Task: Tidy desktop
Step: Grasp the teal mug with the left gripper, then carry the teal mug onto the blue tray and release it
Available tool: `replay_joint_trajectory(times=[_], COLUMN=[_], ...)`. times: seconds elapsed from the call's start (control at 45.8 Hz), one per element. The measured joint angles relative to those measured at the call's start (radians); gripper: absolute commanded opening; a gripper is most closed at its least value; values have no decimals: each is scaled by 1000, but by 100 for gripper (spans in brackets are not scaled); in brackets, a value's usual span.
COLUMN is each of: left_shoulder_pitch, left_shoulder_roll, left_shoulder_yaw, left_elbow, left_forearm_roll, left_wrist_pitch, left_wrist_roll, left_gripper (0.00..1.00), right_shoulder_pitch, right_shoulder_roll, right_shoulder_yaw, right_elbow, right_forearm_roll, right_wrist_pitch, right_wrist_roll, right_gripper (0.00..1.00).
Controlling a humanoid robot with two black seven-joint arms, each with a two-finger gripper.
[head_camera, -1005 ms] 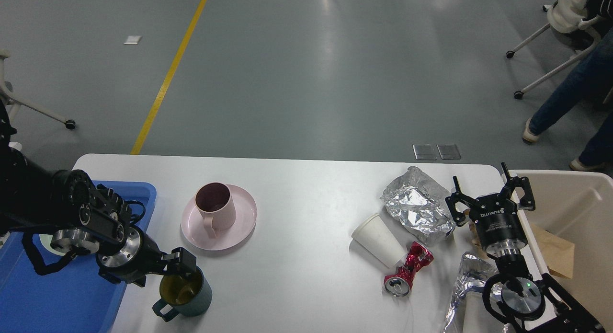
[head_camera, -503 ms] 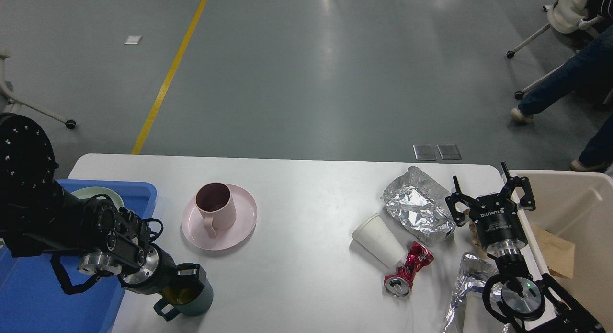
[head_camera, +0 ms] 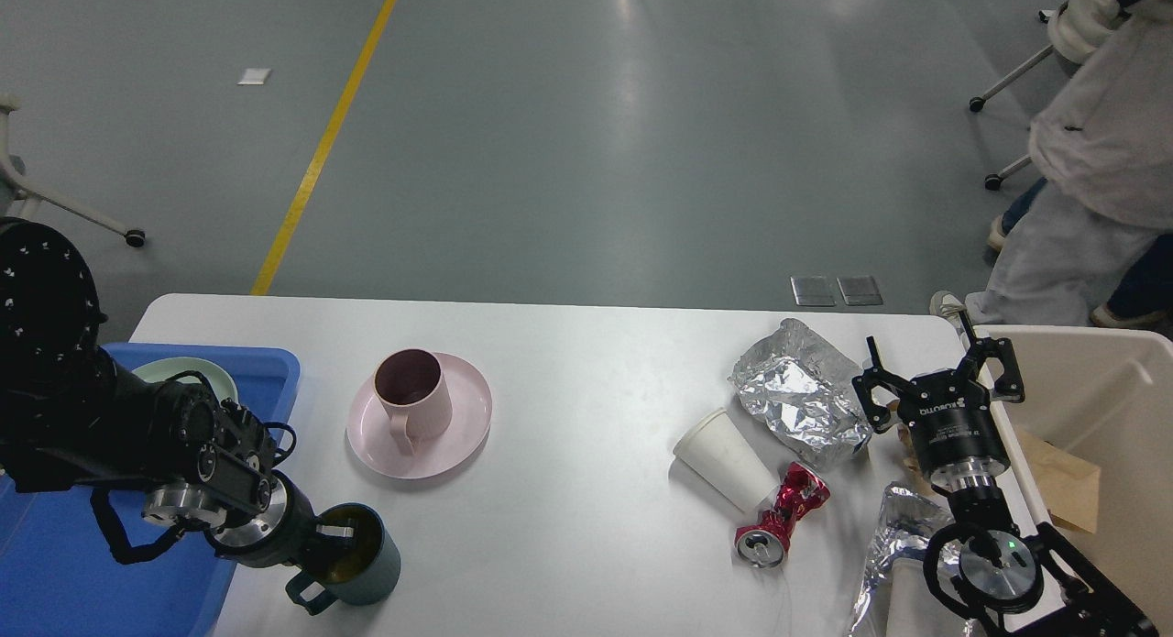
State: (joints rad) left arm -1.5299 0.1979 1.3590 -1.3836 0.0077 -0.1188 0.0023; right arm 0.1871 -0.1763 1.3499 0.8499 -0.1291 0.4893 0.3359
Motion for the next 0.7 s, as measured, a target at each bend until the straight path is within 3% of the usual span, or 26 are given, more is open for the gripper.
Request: replay_joint_trajectory(times=[0.437, 0.546, 0.699], left_shoulder_pitch=[-46, -153, -413], left_shoulder_roll=[21, 53, 62], left_shoulder_yaw=[3, 17, 76], left_elbow=[-19, -88, -252], left_forearm_roll=[-2, -3, -3], left_wrist_pitch=[-91, -153, -197], left_wrist_roll=[-17, -26, -30], left_gripper=[0, 0, 0], right_shoulder_pitch=[0, 0, 0], right_shoulder_roll=[0, 0, 0], right_shoulder_yaw=[0, 0, 0], right_elbow=[0, 0, 0], right_forearm_roll=[0, 0, -1], right_wrist_pitch=[0, 0, 0], right_wrist_roll=[0, 0, 0], right_gripper=[100, 100, 100])
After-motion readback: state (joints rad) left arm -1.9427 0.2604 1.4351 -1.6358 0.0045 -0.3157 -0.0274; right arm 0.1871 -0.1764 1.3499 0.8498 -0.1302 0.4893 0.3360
